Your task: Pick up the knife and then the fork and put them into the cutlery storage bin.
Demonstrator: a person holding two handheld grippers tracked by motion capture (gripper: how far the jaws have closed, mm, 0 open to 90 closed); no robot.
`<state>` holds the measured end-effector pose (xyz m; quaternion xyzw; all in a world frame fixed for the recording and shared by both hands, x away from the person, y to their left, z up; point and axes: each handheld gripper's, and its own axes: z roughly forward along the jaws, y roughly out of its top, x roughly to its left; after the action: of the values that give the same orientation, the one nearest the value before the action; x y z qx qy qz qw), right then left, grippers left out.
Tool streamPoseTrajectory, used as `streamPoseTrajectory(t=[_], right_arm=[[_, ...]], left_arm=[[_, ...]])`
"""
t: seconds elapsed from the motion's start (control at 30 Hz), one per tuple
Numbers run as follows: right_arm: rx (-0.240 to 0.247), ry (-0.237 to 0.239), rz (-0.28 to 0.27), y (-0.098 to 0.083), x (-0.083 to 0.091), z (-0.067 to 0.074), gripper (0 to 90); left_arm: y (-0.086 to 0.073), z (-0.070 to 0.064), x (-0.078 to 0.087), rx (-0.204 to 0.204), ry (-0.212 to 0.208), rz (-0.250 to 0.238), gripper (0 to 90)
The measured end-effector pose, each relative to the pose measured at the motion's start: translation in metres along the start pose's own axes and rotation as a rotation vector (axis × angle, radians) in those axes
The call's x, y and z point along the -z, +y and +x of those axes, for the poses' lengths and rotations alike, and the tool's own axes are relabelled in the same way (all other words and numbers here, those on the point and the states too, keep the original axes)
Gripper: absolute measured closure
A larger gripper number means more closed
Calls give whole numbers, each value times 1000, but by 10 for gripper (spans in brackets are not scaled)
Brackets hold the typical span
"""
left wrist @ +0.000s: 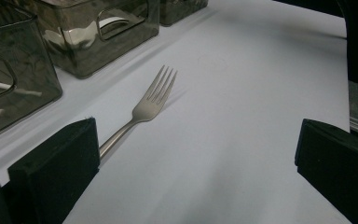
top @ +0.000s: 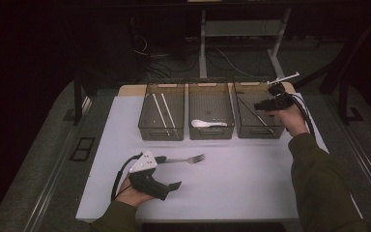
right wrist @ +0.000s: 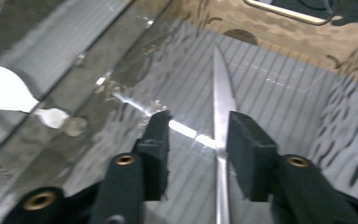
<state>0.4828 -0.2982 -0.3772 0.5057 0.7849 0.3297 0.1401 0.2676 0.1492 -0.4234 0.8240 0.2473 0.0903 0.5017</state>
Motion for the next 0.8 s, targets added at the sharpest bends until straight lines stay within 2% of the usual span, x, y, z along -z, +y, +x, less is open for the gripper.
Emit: streamPoseTrajectory(t=[0.1,0.2,0.5,0.7,0.8], right_arm=[[-26,36,-42,-4,10,1,463],[-26,87,-76,-11,22,4,408],[51,117,-158,-35,57,25,317],[77,143,-199,-60,67,40,279],[85,138,-208,-73,69,47,263]], left_arm=[[0,0,0,0,2,2,0],[0,0,0,-3,4,6,0],[-1,1,0,-6,11,9,0],[-1,1,0,-5,13,12,0],[-1,0,0,-4,14,17,0]])
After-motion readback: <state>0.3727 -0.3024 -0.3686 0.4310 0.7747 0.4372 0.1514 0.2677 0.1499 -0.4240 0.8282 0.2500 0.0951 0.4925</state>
